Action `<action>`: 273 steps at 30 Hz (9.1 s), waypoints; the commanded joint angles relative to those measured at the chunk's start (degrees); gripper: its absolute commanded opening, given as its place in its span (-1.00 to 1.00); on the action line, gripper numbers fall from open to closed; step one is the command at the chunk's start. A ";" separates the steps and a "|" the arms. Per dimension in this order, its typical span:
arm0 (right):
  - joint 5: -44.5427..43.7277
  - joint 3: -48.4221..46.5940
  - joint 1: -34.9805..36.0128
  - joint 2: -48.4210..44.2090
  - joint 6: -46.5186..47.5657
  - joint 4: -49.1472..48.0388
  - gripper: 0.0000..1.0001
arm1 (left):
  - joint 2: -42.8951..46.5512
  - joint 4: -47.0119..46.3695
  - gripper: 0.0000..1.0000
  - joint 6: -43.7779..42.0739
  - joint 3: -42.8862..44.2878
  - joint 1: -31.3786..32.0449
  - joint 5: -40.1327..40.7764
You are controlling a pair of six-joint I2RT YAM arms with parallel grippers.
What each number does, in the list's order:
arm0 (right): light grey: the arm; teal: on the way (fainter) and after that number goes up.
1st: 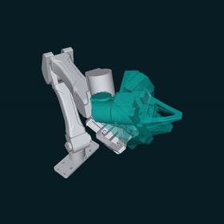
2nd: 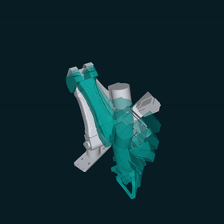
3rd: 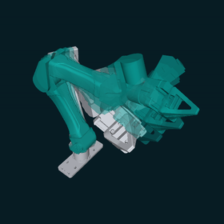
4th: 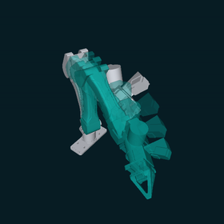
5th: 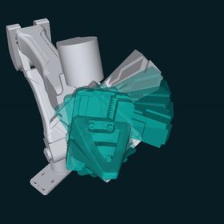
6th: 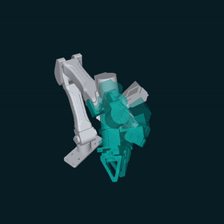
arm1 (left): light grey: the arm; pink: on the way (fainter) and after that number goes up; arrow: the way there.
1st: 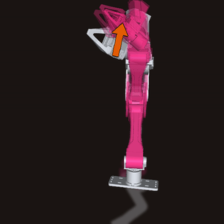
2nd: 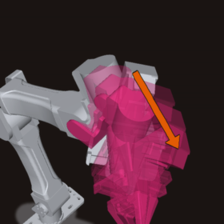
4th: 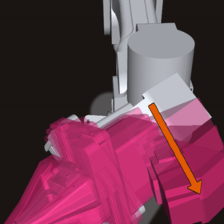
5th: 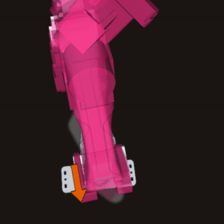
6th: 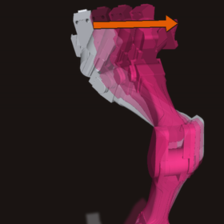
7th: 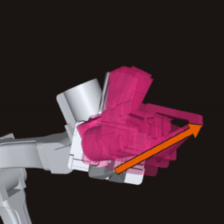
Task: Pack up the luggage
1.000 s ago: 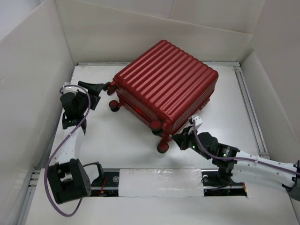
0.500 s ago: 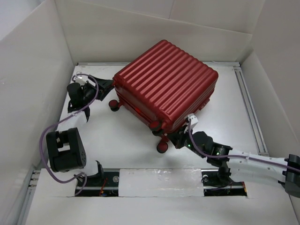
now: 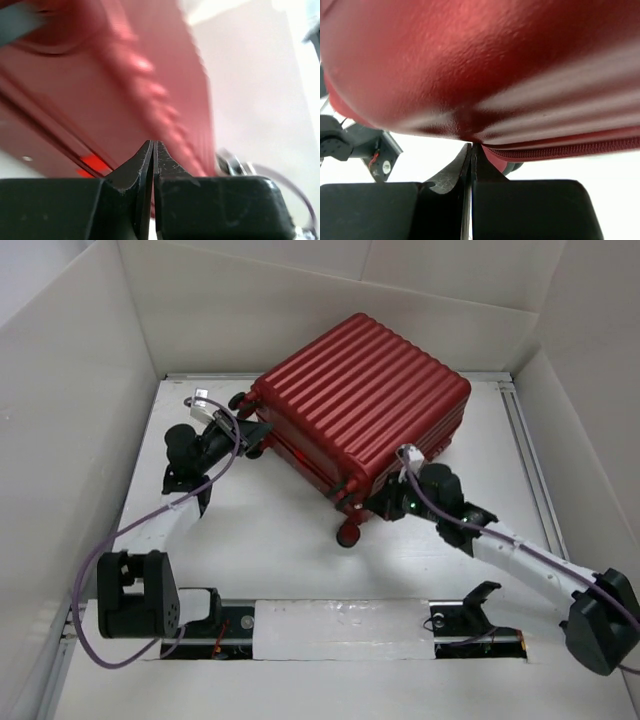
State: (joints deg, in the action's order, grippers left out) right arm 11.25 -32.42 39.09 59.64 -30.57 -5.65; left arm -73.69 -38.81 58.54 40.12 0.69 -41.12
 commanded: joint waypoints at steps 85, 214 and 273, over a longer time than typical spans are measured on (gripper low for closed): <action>-39.36 6.52 21.09 0.10 -2.32 -33.47 -1.00 | -2.17 13.59 -1.00 -16.28 11.49 29.28 4.55; -31.90 7.38 -17.46 -6.12 14.40 -11.31 -0.14 | 1.54 31.69 0.82 -25.67 14.63 37.10 51.24; -41.48 5.96 -13.16 -0.91 13.60 -17.10 -1.00 | -1.63 22.37 0.01 -25.15 13.23 33.68 41.04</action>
State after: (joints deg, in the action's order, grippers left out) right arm -31.24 -25.63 26.55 60.95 -19.49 -10.52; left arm -76.97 -13.10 33.28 53.91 34.06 0.84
